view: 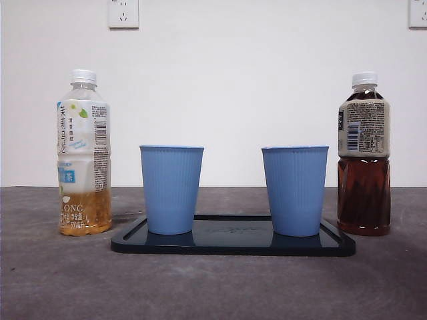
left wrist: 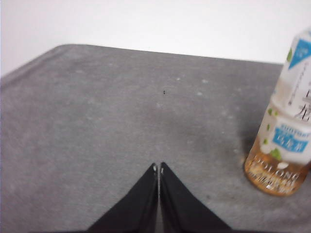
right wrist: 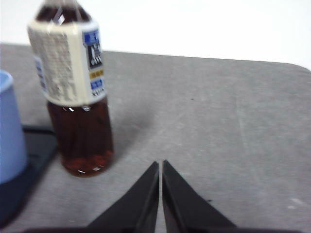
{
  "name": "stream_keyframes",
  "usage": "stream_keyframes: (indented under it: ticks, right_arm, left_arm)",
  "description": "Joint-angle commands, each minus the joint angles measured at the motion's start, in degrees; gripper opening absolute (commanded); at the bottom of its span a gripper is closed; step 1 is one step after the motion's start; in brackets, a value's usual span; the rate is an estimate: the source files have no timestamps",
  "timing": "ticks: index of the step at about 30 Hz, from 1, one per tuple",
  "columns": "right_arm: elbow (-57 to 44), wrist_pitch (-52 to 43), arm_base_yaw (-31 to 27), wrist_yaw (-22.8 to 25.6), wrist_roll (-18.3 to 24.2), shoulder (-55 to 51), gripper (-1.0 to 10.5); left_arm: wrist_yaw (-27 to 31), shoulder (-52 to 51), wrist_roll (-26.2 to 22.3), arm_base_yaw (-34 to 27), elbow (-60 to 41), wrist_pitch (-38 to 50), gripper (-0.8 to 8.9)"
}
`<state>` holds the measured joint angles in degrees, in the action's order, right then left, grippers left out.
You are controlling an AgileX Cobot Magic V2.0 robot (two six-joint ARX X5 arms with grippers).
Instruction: Pour the drink into the cup
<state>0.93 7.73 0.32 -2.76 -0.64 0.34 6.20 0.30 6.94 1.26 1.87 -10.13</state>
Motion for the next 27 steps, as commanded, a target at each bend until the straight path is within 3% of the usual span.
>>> stream_keyframes:
  ticks: [1, 5, 12, 21, 27]
  right_arm:
    - [-0.17, -0.48, -0.07, -1.90, -8.81, -0.15, 0.1]
    - [-0.17, 0.85, -0.07, -1.38, -12.81, -0.13, 0.1]
    - [0.11, -2.84, -0.09, -3.69, -19.30, -0.13, 0.1]
    - [7.78, -2.49, -0.09, -3.26, -21.00, 0.11, 0.1]
    - [16.44, 2.27, -0.09, -3.65, -19.43, 3.67, 0.1]
  left_arm:
    - [-0.07, -0.11, 10.64, -0.07, -1.18, -0.15, 0.06]
    - [-0.07, -0.11, 16.52, -0.07, -1.11, -0.13, 0.06]
    - [-1.14, -0.11, 21.38, -0.07, 1.73, -0.48, 0.06]
    - [-3.89, 2.27, 21.05, -0.07, 12.79, -5.11, 0.08]
    - [-4.90, 7.34, 16.31, -0.07, 21.77, -9.88, 0.08]
